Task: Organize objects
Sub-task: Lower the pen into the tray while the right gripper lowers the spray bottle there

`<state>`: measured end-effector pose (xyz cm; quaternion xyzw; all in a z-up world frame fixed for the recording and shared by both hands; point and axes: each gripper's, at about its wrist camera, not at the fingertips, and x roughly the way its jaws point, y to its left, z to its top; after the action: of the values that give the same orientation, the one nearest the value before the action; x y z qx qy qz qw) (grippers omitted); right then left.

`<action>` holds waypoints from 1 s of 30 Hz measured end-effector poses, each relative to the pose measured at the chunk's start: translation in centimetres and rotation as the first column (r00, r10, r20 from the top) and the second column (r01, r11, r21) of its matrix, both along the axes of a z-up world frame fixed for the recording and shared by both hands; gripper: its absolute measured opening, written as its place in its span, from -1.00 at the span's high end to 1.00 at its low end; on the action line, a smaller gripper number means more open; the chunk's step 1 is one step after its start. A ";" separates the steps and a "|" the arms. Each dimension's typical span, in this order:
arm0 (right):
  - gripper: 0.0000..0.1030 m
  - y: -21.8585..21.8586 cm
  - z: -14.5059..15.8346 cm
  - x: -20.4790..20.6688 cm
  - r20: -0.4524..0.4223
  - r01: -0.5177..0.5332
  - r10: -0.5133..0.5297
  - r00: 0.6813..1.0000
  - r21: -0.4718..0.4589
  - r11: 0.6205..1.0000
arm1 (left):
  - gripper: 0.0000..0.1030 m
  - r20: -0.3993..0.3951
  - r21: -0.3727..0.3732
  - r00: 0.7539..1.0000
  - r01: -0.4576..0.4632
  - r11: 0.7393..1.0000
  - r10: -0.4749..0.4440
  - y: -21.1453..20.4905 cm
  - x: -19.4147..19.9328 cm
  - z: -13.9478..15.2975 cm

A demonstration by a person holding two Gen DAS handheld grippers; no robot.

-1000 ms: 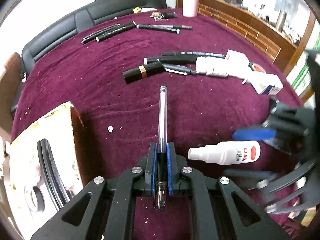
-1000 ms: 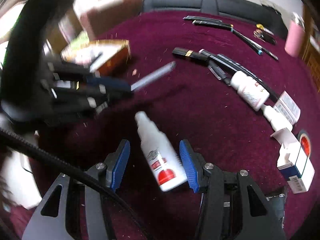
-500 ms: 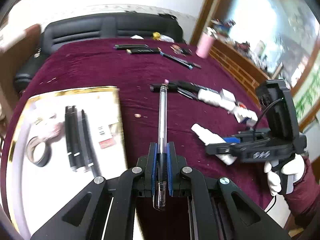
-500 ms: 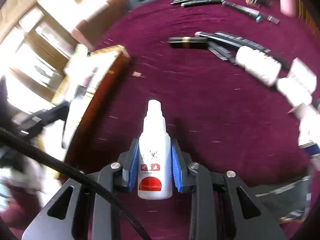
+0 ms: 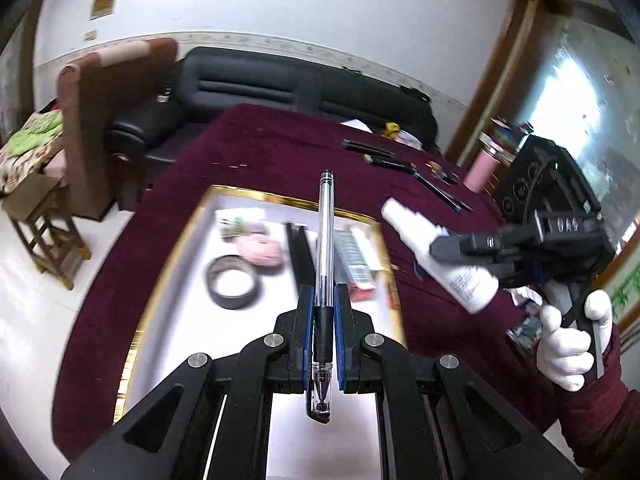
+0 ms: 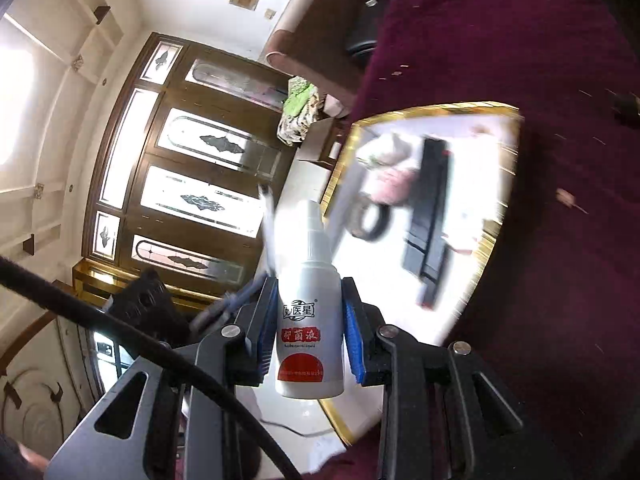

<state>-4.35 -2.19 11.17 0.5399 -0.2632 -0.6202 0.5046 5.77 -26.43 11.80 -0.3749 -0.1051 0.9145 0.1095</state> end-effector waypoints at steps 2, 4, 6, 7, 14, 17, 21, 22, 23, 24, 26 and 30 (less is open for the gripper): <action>0.45 -1.9 0.5 0.1 0.003 -0.002 0.002 1.000 -0.014 1.000 | 0.87 0.004 0.003 1.000 -0.017 1.000 0.017 -0.9 -0.3 -0.4; 0.45 -3.2 0.1 0.5 0.004 0.003 -0.003 1.000 -0.013 1.000 | 0.87 0.016 0.009 0.999 -0.037 0.999 0.037 -1.9 -0.9 -1.2; 0.45 -4.1 -0.9 0.7 0.016 0.012 -0.012 1.000 0.014 1.000 | 0.87 0.035 0.016 0.998 -0.046 0.999 0.046 -2.8 -1.3 -2.1; 0.45 -4.2 -1.4 1.1 0.014 0.019 -0.020 1.000 0.035 0.999 | 0.87 0.045 0.012 0.998 -0.048 0.999 0.048 -2.9 -1.4 -2.6; 0.45 -4.5 -4.0 1.3 -0.041 0.080 -0.073 0.996 0.190 0.979 | 0.87 0.148 -0.053 0.988 -0.027 0.998 0.035 -4.4 -3.7 -5.7; 0.45 -5.1 -4.9 0.9 -0.038 0.076 -0.069 0.997 0.233 0.969 | 0.87 0.186 -0.056 0.982 -0.017 0.998 0.027 -4.6 -4.8 -6.6; 0.45 -6.0 -5.7 0.6 -0.070 0.086 -0.068 0.995 0.300 0.950 | 0.87 0.231 -0.068 0.973 -0.008 0.998 0.023 -4.6 -6.0 -7.6; 0.45 -6.1 -5.8 0.7 -0.073 0.089 -0.070 0.995 0.314 0.945 | 0.87 0.244 -0.073 0.969 -0.013 0.997 0.031 -4.6 -6.3 -7.8; 0.45 -6.3 -5.9 0.7 -0.081 0.095 -0.072 0.994 0.330 0.939 | 0.87 0.257 -0.072 0.966 -0.021 0.997 0.039 -4.7 -6.6 -8.0; 0.45 -6.6 -5.9 0.7 -0.098 0.102 -0.072 0.993 0.349 0.931 | 0.87 0.264 -0.075 0.964 -0.025 0.997 0.044 -4.8 -6.9 -8.1; 0.45 -7.0 -5.9 0.8 -0.142 0.129 -0.079 0.987 0.396 0.909 | 0.87 0.277 -0.095 0.959 -0.040 0.995 0.065 -5.0 -7.4 -8.4; 0.44 -7.8 -6.2 0.7 -0.178 0.154 -0.082 0.981 0.444 0.883 | 0.87 0.309 -0.105 0.944 -0.090 0.990 0.119 -5.6 -8.1 -9.3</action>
<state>-3.66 -9.98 5.01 0.5765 -0.1032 -0.7338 0.3442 -2.37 -32.05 2.54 -0.5142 -0.0998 0.8514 0.0259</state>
